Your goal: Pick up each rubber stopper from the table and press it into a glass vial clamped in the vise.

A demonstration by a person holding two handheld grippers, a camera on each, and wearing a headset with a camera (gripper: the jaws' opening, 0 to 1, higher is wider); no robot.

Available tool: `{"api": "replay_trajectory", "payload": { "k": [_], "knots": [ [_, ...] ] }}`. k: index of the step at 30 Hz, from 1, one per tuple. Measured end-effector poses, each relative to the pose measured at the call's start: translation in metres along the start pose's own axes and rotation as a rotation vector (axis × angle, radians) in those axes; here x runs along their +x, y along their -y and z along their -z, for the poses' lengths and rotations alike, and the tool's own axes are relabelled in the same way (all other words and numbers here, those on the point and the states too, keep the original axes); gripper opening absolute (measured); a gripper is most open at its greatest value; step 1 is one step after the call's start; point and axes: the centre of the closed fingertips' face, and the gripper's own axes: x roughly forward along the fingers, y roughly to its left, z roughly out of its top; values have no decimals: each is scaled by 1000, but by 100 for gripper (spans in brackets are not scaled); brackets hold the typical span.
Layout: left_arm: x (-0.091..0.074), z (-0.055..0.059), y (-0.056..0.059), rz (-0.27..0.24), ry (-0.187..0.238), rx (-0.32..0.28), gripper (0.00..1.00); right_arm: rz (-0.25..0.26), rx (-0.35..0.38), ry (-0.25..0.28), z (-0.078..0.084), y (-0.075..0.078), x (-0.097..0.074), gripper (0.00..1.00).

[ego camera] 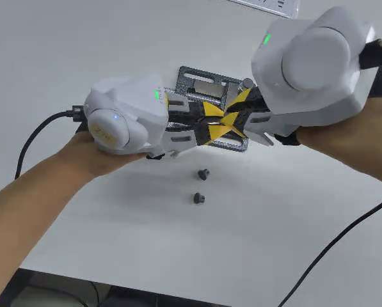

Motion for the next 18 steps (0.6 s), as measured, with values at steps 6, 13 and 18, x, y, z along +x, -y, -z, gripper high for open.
{"api": "replay_trajectory", "payload": {
  "k": [6,13,18],
  "knots": [
    [0,0,-1,-4,6,-5,2,-1,-46,7,-2,-1,0,9],
    [-1,0,-2,-7,9,2,2,-16,-57,17,-3,0,0,10],
    [0,3,-4,-9,-1,12,2,-29,-60,28,-4,0,-1,15]
  ]
}}
